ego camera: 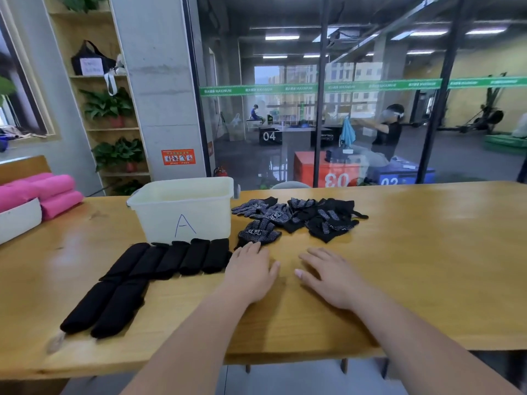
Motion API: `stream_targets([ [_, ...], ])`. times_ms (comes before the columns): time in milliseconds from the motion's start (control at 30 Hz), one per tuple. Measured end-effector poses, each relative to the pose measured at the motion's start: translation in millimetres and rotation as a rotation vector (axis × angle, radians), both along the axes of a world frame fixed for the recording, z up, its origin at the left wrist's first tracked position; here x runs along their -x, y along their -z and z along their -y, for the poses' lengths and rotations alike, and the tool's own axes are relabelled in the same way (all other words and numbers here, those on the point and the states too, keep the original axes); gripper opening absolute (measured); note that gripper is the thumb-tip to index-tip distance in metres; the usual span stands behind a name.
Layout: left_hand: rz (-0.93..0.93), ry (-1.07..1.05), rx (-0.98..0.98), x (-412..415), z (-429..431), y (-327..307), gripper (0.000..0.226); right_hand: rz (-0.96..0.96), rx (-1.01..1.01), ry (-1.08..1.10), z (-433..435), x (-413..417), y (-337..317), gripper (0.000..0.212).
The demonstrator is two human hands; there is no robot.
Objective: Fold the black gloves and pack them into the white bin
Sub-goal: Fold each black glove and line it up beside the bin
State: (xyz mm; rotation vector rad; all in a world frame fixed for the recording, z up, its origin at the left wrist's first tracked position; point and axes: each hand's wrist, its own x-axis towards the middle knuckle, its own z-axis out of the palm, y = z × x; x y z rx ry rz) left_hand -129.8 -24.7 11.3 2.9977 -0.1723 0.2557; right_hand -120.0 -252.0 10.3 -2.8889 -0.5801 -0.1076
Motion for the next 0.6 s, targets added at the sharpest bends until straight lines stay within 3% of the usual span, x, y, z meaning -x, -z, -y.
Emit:
stream_targets([
  [133,0.035,-0.041,-0.065,-6,16,-5,0.05,0.018,-0.032,0.064,21,-8,8,0.068],
  [267,0.186,0.03,0.093,-14,15,-3,0.044,0.099,-0.052,0.15,20,-19,9,0.062],
  [367,0.192,-0.023,0.092,-18,13,6,0.051,0.154,-0.043,0.211,19,-33,8,0.066],
  [500,0.135,0.017,0.1,-25,12,11,0.054,0.046,-0.003,0.219,20,-56,11,0.077],
  [600,0.228,0.086,0.055,-26,13,11,0.05,0.118,0.011,0.25,16,-58,11,0.068],
])
